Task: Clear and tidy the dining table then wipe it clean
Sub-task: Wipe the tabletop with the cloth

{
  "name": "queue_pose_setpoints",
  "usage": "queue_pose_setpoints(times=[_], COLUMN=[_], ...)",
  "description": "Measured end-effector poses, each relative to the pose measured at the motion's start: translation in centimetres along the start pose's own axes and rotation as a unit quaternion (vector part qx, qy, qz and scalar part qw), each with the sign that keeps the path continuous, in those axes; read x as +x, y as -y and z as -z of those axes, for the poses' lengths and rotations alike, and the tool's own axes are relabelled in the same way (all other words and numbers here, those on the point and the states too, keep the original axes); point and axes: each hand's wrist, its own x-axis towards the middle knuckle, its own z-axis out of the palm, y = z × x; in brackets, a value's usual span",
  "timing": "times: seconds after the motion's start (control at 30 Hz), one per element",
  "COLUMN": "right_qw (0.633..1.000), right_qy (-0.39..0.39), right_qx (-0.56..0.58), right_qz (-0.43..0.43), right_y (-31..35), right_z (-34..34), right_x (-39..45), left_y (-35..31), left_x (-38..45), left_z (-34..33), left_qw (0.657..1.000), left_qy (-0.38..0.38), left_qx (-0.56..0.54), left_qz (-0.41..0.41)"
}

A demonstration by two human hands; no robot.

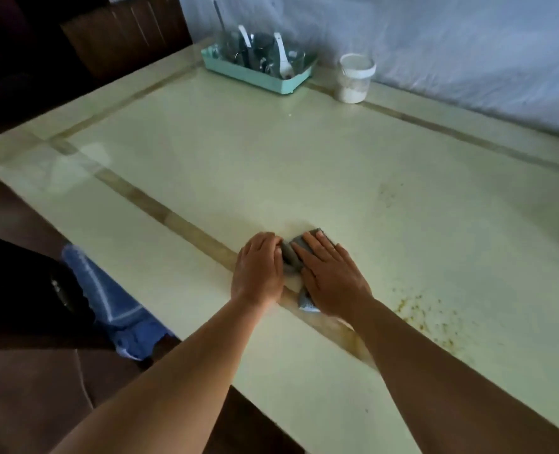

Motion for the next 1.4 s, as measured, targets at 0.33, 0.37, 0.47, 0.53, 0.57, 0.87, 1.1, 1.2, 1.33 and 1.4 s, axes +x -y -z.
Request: queue_pose_setpoints(times=[0.33, 0.37, 0.47, 0.53, 0.57, 0.87, 1.1, 1.2, 1.33, 1.4], right_qw=[0.997, 0.997, 0.996, 0.996, 0.995, 0.985, 0.958, 0.955, 0.974, 0.983], right_qy=[-0.036, -0.036, -0.052, -0.054, -0.057, -0.095, -0.132, -0.144, -0.095, -0.077], right_qx=[0.024, 0.021, 0.022, 0.014, 0.009, 0.028, 0.036, 0.045, 0.050, 0.036], right_qz=[-0.063, -0.064, -0.070, -0.076, -0.079, -0.145, -0.252, -0.257, -0.201, -0.166], right_y=[-13.5, -14.8, -19.0, -21.4, -22.8, -31.0, -35.6, -34.2, -30.0, -27.6], right_z=[5.2, 5.6, 7.0, 7.9, 8.4, 11.1, 11.8, 11.0, 9.7, 9.0], right_x=[10.0, 10.9, 13.7, 15.2, 16.1, 20.5, 19.8, 18.8, 15.4, 13.5], left_y=[-7.4, -8.3, -11.1, -12.5, -13.3, -18.5, -18.5, -18.5, -18.7, -18.8], left_x=[13.1, 14.4, 18.5, 20.7, 22.0, 28.2, 28.4, 28.4, 28.1, 28.0], left_z=[-6.9, -7.5, -9.5, -10.6, -11.2, -16.1, -16.6, -16.7, -16.5, -16.3], left_qw=[0.997, 0.997, 0.994, 0.993, 0.992, 0.990, 0.990, 0.991, 0.990, 0.990], left_qy=[0.010, 0.008, 0.008, 0.007, 0.005, 0.010, -0.012, -0.009, -0.008, -0.001], left_qx=[0.016, 0.015, 0.021, 0.029, 0.031, 0.048, 0.041, 0.046, 0.055, 0.053], left_qz=[-0.072, -0.079, -0.107, -0.118, -0.124, -0.129, -0.136, -0.129, -0.132, -0.128])
